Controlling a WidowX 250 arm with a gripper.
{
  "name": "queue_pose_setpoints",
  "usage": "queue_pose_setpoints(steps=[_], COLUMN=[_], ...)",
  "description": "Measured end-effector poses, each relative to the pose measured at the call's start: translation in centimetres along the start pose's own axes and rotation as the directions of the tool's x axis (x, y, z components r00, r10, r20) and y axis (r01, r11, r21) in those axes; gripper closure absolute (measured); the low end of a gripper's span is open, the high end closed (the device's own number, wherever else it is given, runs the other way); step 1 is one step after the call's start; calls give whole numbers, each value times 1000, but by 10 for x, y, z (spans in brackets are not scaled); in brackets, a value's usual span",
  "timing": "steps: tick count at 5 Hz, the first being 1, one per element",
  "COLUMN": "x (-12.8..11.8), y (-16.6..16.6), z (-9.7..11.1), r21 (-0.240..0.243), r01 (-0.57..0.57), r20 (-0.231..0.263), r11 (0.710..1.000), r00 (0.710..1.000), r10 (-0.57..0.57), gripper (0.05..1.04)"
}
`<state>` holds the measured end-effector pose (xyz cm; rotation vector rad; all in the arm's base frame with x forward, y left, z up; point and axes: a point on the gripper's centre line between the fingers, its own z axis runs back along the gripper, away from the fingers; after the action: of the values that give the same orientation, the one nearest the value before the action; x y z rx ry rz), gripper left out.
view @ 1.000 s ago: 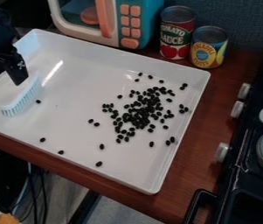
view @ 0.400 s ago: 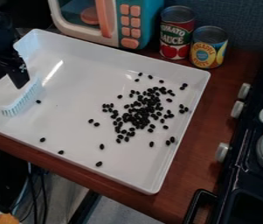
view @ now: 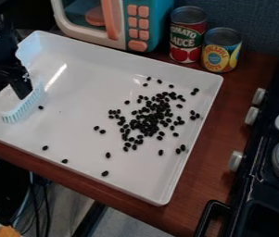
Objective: Sweep into pile
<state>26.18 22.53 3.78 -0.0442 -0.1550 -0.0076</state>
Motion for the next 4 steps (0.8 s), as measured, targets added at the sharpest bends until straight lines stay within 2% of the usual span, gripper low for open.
queue_pose_setpoints(steps=[1,2,3,4], x=[-4,-9,-8,-8], y=[3,1,0,0], z=[-2,-6,-5,-3], r21=[19,15,16,20], r01=[-11,-13,-33,-42], r20=[-12,-26,-17,-14], r11=[1000,1000,999,999], r00=[1000,1000,999,999], r10=[11,14,34,42], gripper=[108,232,501,685])
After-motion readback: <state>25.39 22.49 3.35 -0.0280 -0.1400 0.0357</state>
